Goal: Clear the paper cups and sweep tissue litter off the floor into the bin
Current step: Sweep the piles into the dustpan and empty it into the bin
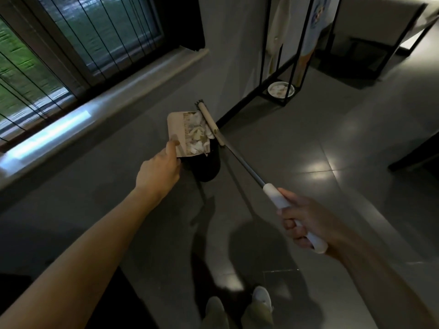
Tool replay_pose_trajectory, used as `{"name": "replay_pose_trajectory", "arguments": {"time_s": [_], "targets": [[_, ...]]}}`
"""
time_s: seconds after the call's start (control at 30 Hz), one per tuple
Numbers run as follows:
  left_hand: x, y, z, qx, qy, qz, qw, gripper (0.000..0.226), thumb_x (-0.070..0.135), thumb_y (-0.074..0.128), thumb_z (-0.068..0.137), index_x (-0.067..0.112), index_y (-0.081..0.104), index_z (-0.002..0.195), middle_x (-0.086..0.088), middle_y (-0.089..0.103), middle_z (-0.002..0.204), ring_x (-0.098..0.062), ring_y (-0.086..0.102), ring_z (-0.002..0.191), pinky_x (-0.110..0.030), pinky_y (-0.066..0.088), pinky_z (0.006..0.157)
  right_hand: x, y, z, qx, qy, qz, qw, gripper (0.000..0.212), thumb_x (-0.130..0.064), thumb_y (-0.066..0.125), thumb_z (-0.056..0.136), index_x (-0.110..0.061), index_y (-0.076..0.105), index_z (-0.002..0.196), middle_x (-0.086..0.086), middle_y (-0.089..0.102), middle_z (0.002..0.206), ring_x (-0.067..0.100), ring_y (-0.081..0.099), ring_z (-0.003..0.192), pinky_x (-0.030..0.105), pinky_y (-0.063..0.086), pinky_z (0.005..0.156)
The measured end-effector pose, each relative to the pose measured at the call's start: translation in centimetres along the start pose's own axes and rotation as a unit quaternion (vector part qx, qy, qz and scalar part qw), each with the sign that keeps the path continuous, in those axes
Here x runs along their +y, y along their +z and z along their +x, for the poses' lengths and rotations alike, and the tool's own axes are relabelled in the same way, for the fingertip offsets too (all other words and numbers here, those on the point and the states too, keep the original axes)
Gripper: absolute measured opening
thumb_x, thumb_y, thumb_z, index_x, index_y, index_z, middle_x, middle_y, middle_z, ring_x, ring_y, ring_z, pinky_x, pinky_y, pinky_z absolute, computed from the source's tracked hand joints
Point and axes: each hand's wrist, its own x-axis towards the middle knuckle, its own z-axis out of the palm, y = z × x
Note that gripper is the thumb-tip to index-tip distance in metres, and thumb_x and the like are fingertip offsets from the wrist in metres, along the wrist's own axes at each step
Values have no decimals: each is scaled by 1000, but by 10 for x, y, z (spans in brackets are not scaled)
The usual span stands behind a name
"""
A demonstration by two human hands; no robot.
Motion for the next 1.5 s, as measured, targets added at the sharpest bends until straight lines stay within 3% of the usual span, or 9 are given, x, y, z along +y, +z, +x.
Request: {"name": "replay_pose_trajectory", "arguments": {"time_s": [0.2,0.47,0.67,0.77,0.83,0.9,1.17,1.5], "targets": [[4,6,-1,37,-25,-25,999,51,23,50,94,15,25,137,-13,63,112,-32,65,84,-47,55,70,6,-14,-14,9,-16,-4,1000,60,-4,48,95,-36,34,143,1,45,52,4,37,34,16,29,30],[12,15,-3,38,-80,-43,995,44,27,52,91,15,29,126,-13,65,101,-33,64,79,-46,55,71,11,-17,5,16,-17,-13,1000,65,-1,49,94,-34,30,147,2,47,53,5,39,35,18,31,32],[15,12,-3,31,-92,-74,992,57,26,56,90,24,17,132,-16,62,117,-36,65,89,-49,54,77,15,-10,16,-25,6,35,999,63,0,45,95,-31,28,148,2,42,59,4,37,35,16,29,29],[12,9,-3,9,-119,-127,985,65,31,60,87,21,21,138,-16,57,124,-37,62,99,-50,52,85,19,-3,18,-44,17,66,997,63,0,44,96,-32,28,148,1,41,56,3,35,34,15,28,28],[6,8,0,-25,-141,-122,982,52,38,60,86,16,39,129,-14,58,120,-33,60,100,-47,52,87,19,4,21,-52,19,78,995,64,1,44,95,-32,28,148,1,41,55,4,35,33,14,28,28],[1,6,2,-66,-164,-126,976,34,41,56,87,18,51,112,-11,61,104,-30,62,88,-45,55,81,18,11,24,-55,20,80,995,63,2,43,95,-33,30,146,1,40,55,3,34,32,13,27,29],[1,-4,7,-23,-150,-91,984,25,32,51,89,14,54,106,-9,62,87,-29,64,75,-43,58,71,8,26,28,-78,12,83,993,53,2,43,94,-27,38,139,-2,40,52,2,32,33,13,26,28],[-1,-2,2,-31,-140,-85,986,28,32,51,88,13,52,108,-13,62,92,-33,64,79,-44,57,75,1,2,0,-46,-12,58,997,63,3,44,94,-33,32,145,1,39,50,4,32,30,13,26,27]]}}
